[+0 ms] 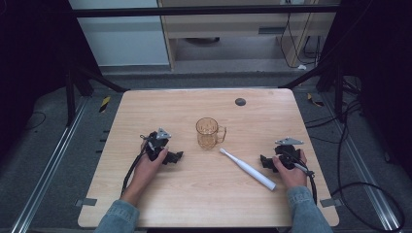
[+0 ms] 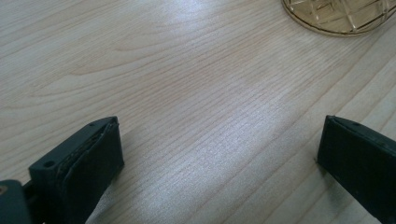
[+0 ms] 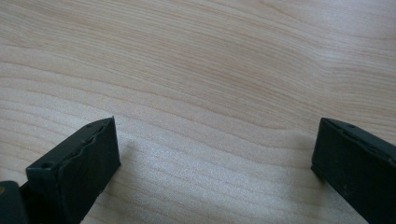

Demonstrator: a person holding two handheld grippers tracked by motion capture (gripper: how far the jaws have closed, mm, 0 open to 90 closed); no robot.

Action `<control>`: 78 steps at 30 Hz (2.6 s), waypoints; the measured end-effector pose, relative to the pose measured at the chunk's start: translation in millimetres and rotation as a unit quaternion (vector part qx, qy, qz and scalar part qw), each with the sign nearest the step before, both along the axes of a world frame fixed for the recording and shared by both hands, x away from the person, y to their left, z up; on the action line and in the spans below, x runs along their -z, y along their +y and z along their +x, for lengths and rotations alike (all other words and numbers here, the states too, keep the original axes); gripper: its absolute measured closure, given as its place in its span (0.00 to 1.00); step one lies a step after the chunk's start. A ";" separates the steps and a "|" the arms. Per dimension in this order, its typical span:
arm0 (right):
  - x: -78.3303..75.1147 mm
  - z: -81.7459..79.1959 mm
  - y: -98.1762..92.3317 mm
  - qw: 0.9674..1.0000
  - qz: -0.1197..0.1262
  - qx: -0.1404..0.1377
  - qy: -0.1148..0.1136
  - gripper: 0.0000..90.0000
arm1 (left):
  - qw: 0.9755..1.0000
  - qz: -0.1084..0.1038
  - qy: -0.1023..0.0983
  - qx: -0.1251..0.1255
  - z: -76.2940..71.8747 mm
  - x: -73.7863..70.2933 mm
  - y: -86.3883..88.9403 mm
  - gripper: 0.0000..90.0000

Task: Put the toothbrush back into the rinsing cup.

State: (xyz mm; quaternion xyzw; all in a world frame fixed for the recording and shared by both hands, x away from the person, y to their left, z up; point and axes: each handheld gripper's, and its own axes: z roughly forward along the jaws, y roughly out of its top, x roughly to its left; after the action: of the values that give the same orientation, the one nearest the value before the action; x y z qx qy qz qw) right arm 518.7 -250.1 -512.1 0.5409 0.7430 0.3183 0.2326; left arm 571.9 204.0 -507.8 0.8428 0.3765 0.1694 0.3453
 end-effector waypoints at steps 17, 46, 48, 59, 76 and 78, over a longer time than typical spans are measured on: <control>-45.9 -29.4 13.3 0.997 -0.024 -0.024 -0.063 0.13 | 1.000 0.001 0.000 -0.002 -0.3 -0.1 -0.1 0.00; -63.3 -36.1 79.3 0.978 -0.076 -0.182 0.065 0.25 | 1.000 -0.001 0.002 -0.005 0.8 0.0 -0.5 0.00; -63.5 -35.1 79.8 0.979 -0.077 -0.178 0.063 0.24 | 1.000 -0.001 0.002 -0.005 0.8 0.0 -0.5 0.00; -63.0 -24.2 89.5 0.972 -0.099 -0.189 0.095 0.29 | 1.000 -0.001 0.002 -0.004 0.9 0.0 -0.5 0.00; -68.0 -16.1 108.3 0.965 -0.109 -0.211 0.112 0.36 | 1.000 -0.001 0.002 -0.004 1.1 0.0 -0.4 0.00; -68.7 -15.0 108.1 0.965 -0.107 -0.210 0.115 0.39 | 1.000 -0.001 0.002 -0.003 1.1 0.0 -0.4 0.00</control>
State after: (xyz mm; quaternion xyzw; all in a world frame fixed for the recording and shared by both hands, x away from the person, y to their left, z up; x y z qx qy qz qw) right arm 503.7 -142.0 -443.3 0.3777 0.8913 0.2147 0.1301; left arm 573.0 203.7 -507.8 0.8415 0.3803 0.1686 0.3447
